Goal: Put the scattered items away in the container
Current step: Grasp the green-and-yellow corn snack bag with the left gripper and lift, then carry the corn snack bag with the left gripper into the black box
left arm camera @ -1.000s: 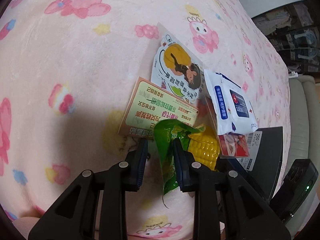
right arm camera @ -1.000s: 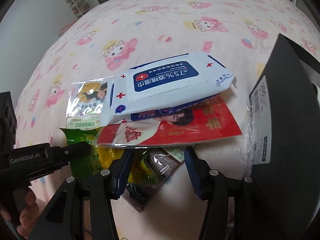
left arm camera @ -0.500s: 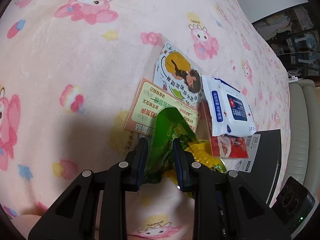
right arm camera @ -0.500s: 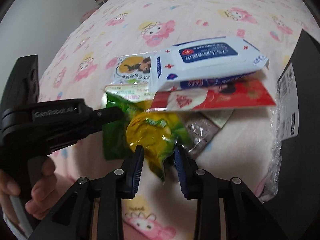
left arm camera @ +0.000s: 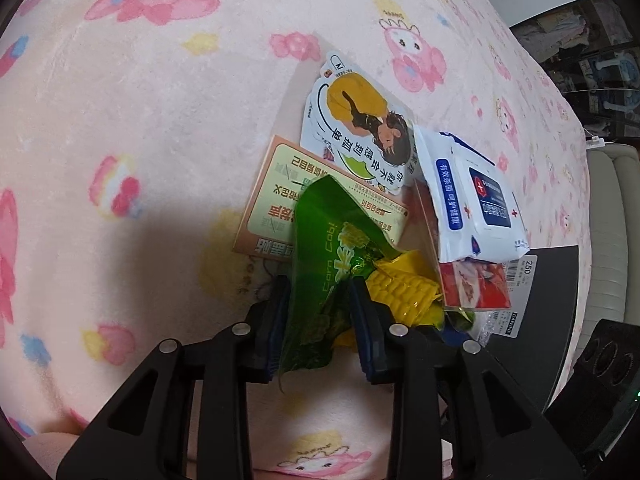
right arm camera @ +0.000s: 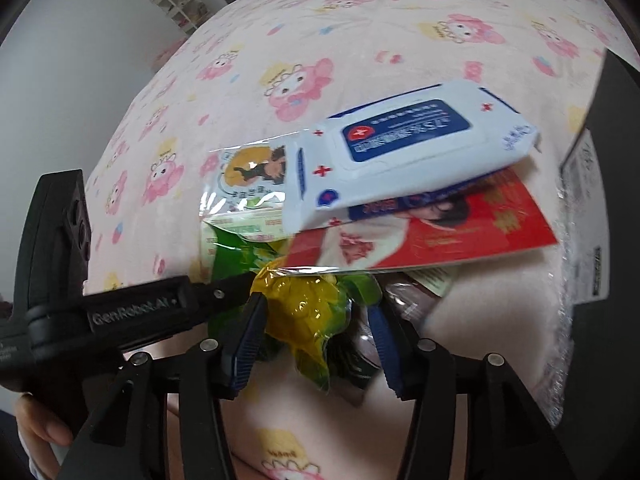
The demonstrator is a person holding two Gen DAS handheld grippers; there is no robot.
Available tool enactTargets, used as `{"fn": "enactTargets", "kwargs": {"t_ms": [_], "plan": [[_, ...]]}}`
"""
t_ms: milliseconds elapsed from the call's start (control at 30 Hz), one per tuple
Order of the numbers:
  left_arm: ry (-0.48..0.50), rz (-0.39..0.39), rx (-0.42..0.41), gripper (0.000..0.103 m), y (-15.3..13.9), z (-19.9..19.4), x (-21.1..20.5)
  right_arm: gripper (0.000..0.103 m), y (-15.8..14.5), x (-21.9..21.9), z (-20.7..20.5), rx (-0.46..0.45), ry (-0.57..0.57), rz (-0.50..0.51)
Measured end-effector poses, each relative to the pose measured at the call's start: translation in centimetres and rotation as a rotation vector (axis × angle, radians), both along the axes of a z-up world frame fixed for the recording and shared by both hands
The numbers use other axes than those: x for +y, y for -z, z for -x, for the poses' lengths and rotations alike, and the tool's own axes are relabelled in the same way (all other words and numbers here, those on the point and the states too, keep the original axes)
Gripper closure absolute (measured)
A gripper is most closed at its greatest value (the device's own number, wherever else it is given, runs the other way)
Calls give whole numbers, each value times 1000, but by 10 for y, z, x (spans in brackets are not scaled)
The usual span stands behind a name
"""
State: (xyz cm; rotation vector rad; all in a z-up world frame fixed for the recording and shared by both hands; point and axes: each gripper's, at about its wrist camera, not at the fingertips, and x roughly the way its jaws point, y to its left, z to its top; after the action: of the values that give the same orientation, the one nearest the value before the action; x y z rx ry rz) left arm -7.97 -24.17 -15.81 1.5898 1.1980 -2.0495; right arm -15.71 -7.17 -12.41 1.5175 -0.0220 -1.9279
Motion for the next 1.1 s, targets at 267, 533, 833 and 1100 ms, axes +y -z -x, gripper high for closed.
{"fn": "enactTargets", "kwargs": {"t_ms": [267,533,833,1100], "plan": [[51,1,48,87,-6,7,8,60,3,-4,-14,-16,-43,6],[160,25,129,97,-26,13,26,63,-20,13,-23,40,-4,-7],[245,-11,256,97,-52,-2,37,65,-53,41,-29,106,36,-4],[312,14,360,97,-101,-5,72,65,-94,81,-26,166,63,26]]}}
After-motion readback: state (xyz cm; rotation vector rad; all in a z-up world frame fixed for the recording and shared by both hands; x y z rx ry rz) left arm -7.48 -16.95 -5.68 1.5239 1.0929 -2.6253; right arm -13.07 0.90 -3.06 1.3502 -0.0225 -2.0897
